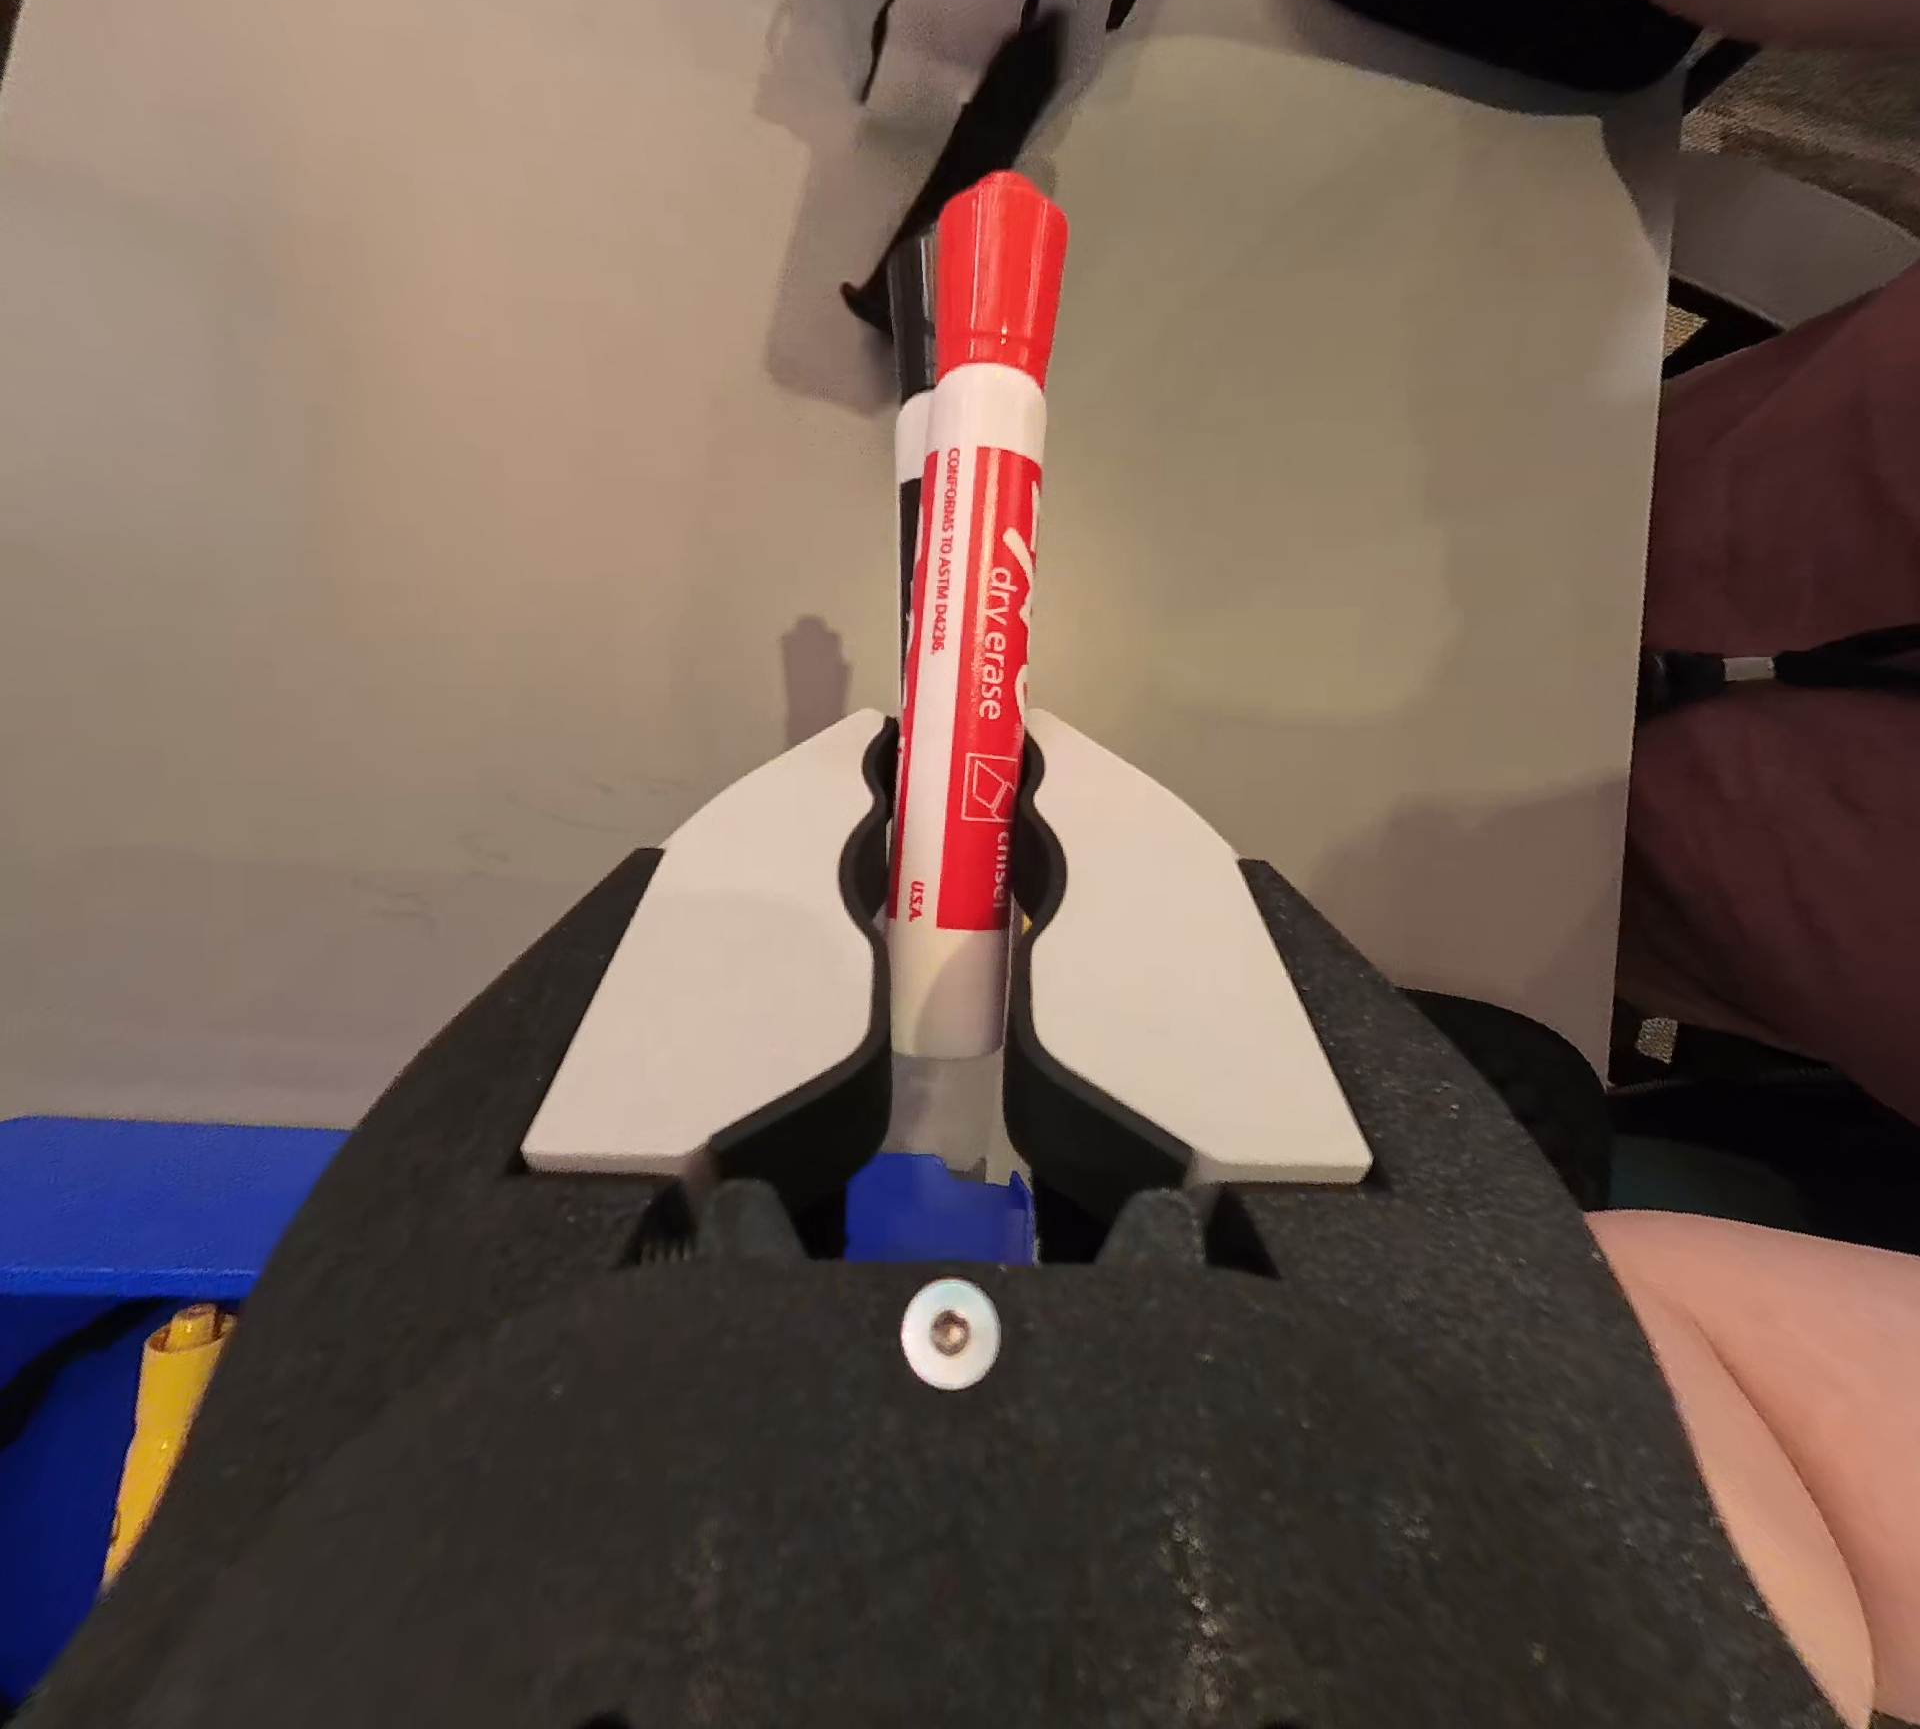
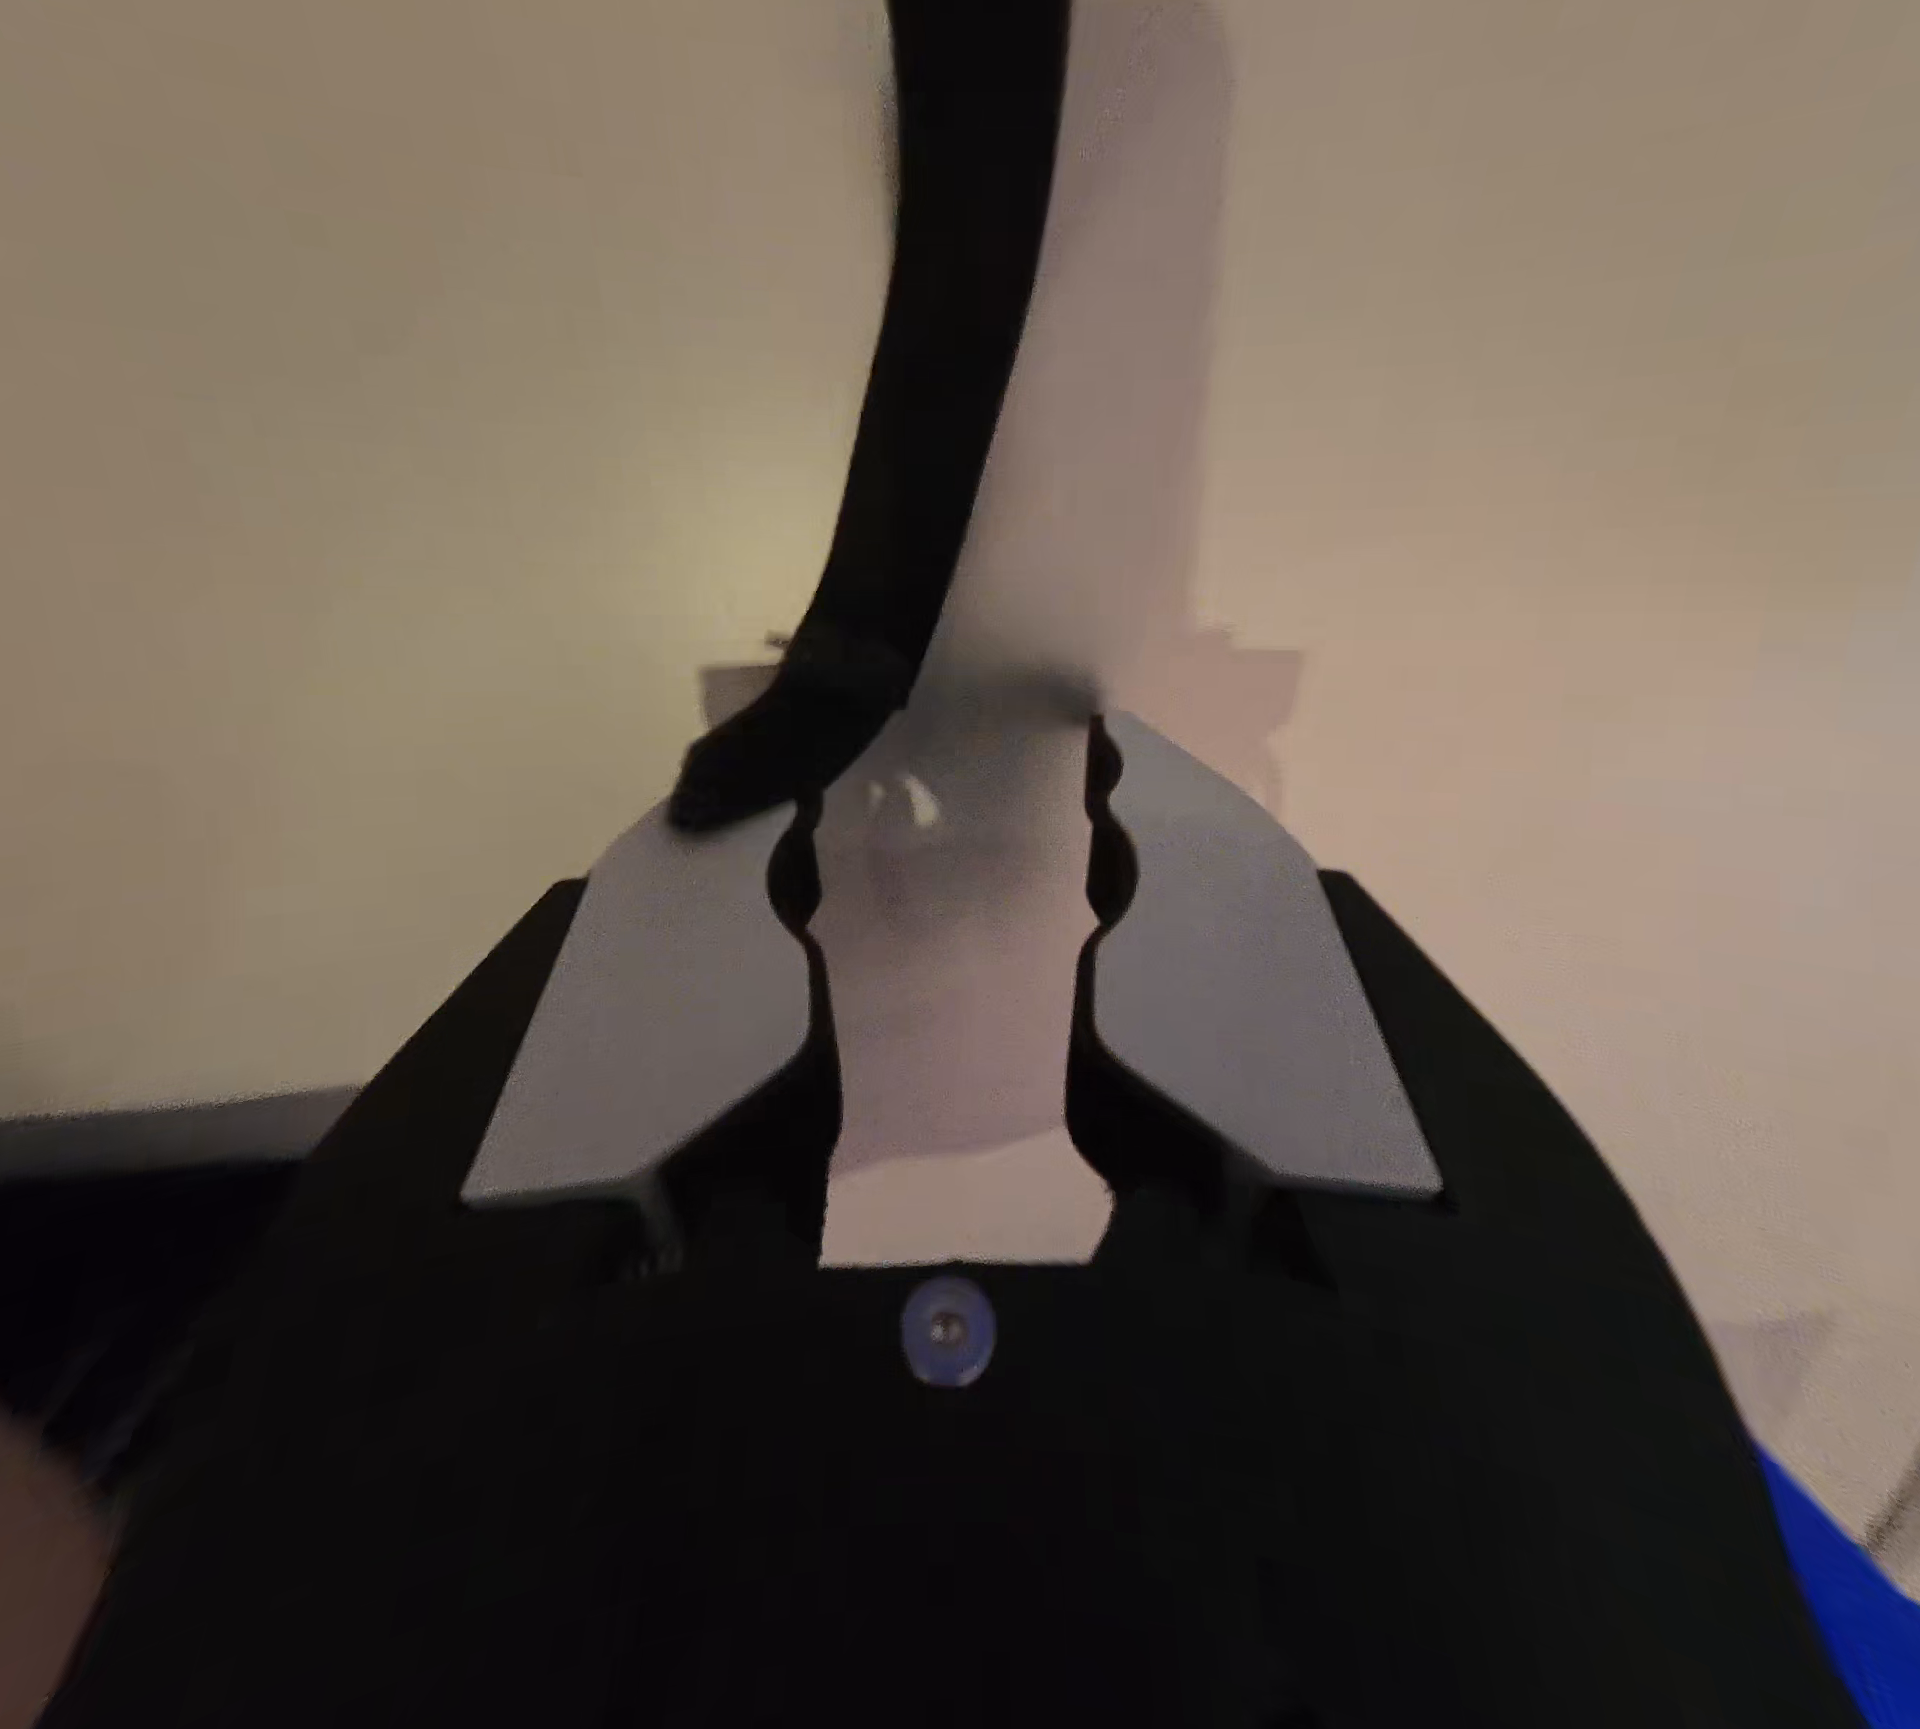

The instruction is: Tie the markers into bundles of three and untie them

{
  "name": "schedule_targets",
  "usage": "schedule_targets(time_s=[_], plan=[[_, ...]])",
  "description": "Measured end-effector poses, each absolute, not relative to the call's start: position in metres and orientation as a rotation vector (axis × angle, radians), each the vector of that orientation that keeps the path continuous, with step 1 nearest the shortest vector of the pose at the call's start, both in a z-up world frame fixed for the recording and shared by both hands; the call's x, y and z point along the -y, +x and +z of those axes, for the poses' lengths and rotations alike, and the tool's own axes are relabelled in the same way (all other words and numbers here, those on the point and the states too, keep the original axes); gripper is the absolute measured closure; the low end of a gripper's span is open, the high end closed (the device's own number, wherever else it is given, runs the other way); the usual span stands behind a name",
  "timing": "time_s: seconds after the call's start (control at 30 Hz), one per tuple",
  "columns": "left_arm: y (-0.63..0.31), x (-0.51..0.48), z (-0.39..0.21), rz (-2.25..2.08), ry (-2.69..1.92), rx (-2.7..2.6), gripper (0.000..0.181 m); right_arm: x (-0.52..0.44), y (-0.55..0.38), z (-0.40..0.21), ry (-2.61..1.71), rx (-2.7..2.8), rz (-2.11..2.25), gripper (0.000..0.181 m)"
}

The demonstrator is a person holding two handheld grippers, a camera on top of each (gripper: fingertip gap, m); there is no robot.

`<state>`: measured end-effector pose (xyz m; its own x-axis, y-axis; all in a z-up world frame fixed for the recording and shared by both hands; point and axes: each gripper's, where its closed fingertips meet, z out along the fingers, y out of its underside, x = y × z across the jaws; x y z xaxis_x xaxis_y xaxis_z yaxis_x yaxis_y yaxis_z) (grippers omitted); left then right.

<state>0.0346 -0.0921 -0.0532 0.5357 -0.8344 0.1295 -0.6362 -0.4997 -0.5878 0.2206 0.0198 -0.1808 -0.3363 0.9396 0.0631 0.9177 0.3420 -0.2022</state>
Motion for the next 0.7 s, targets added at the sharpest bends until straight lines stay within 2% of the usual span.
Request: schedule_targets(time_s=[0.17,0.33,0.47,0.7], plan=[[0.038,0.092,-0.052,-0.575,-2.289,-1.197,0.162,0.007,0.225,-0.158,-1.75,2.411,0.601,0.124],[0.043,0.09,-0.048,-0.587,-2.258,-1.194,0.162,0.005,0.174,-0.057,-1.391,1.998,1.006,0.121],[0.05,0.083,-0.045,-0.574,-2.234,-1.18,0.162,0.014,0.133,0.012,-1.169,1.751,1.196,0.13],[0.057,0.081,-0.045,-0.597,-2.235,-1.161,0.162,0.054,0.095,0.001,-1.112,1.862,1.462,0.13]])
